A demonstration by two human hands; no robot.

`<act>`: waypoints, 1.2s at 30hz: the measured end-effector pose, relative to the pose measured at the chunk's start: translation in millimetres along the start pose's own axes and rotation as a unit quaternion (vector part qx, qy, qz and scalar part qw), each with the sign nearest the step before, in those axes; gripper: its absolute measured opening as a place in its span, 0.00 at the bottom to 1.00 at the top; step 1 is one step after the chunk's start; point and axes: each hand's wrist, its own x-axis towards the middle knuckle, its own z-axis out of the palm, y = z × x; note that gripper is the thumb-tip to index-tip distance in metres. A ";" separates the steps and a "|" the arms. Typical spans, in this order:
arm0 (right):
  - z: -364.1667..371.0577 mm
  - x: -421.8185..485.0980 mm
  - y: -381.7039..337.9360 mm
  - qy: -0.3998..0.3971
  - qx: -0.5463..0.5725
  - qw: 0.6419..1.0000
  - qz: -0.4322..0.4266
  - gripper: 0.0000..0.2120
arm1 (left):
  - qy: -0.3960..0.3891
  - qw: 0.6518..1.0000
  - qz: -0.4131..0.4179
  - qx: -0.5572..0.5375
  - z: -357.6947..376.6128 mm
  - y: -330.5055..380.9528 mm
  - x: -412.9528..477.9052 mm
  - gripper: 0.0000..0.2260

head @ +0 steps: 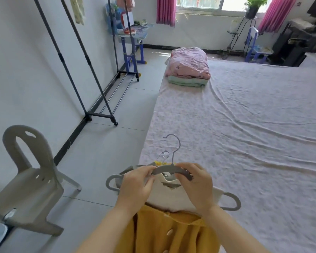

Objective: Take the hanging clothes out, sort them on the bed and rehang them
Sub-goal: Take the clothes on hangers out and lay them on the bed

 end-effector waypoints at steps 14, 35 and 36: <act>36.3 18.8 110.2 -0.280 -0.160 0.926 0.194 0.18 | -0.139 0.975 -0.150 0.089 56.7 -42.5 43.8 0.17; -35.3 -152.4 28.9 -0.088 -0.209 0.848 0.480 0.22 | -0.492 0.782 0.221 0.313 70.2 -15.2 45.4 0.12; -38.6 -170.7 17.5 -0.063 -0.206 0.839 0.500 0.21 | -0.495 0.771 0.252 0.312 71.1 -7.9 38.0 0.13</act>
